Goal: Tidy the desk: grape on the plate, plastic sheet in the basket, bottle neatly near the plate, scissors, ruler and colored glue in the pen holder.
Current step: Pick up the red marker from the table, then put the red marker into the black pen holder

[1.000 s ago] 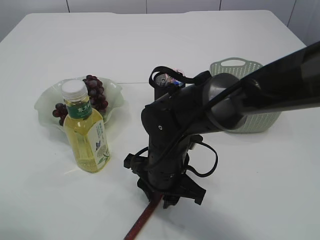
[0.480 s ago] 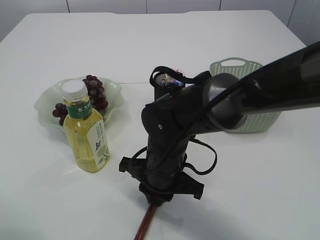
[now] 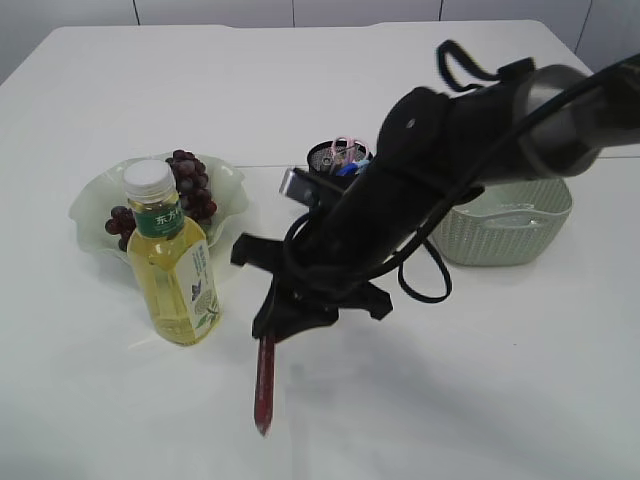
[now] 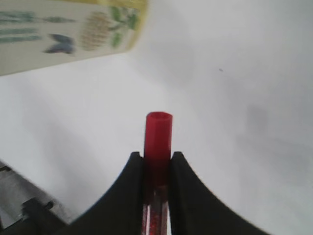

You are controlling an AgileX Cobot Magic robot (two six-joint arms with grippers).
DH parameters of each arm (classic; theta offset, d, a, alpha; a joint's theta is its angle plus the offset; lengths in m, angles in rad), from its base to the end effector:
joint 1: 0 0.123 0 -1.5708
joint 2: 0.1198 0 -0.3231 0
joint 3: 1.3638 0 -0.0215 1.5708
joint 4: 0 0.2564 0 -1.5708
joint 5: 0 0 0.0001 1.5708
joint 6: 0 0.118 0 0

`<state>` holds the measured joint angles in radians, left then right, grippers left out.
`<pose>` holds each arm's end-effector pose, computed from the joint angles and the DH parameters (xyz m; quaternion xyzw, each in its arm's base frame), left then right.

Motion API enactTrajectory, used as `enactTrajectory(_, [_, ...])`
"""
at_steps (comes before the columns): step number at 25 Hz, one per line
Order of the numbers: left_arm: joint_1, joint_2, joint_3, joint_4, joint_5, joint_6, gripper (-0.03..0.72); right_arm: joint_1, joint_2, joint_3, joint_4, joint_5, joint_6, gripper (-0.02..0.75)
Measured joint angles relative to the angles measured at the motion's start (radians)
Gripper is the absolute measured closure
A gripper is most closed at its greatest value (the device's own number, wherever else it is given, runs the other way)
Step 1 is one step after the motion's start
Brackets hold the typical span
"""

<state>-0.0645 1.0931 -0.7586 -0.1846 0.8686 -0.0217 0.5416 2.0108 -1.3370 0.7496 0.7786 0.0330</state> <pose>0.1913 -0.0289 0.2791 -0.0214 0.9708 -0.0916 0.2208 0.3422 0.2718 0.1757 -0.0075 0.9545 0.2980 0.0115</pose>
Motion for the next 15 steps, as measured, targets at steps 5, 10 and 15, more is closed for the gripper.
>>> enactTrajectory(5, [0.0,0.0,0.0,0.0,0.0,0.0,0.202,-0.145,-0.064,0.0,0.374,0.116,-0.513,0.662])
enactTrajectory(10, [0.0,0.0,0.0,0.0,0.0,0.0,0.202,-0.274,-0.095,0.0,0.61,0.167,-0.8,0.662])
enactTrajectory(15, [0.0,0.0,0.0,0.0,0.0,0.0,0.202,-0.373,-0.095,0.0,0.777,0.187,-1.066,0.662])
